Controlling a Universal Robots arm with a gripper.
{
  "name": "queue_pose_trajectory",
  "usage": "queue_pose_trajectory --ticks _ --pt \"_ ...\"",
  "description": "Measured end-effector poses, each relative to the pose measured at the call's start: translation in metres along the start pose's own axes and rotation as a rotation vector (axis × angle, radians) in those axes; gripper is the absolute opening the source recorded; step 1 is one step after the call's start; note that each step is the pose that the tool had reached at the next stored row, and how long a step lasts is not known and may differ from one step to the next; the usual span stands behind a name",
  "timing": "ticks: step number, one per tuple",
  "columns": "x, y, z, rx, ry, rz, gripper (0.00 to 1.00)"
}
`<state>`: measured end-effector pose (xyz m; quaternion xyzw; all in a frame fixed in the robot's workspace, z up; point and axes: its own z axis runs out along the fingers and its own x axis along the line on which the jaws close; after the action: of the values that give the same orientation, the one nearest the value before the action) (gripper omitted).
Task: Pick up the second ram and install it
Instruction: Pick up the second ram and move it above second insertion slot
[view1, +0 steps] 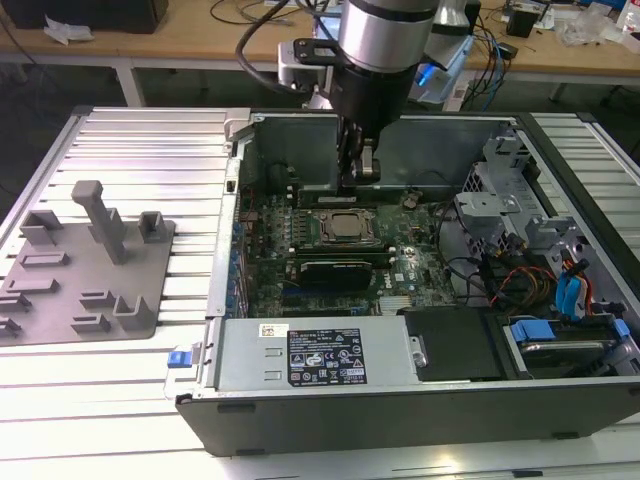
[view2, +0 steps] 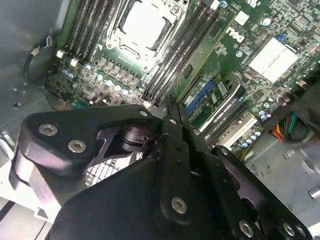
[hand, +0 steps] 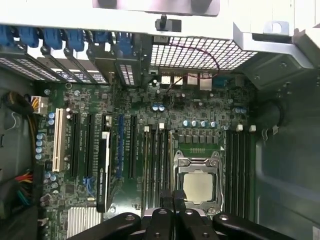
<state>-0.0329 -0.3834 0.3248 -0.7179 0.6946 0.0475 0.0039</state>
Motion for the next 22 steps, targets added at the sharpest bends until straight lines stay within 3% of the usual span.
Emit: queue_pose_trajectory --ticks 3,5,7,9,20,22 --pt "0.0005 0.0003 0.0065 0.0012 -0.0010 0.017 0.09" --pt "0.0011 -0.0001 0.0149 0.0049 -0.0041 0.068 0.09" --pt "0.0014 -0.0003 0.0187 0.0049 -0.0039 0.065 0.09" --pt "0.0020 -0.0006 0.0265 0.0013 -0.0009 0.018 0.09" --pt "0.0041 -0.0004 0.0517 0.0026 -0.0020 0.034 0.09" --pt "0.0044 -0.0005 0.0529 0.0026 -0.0019 0.036 0.09"
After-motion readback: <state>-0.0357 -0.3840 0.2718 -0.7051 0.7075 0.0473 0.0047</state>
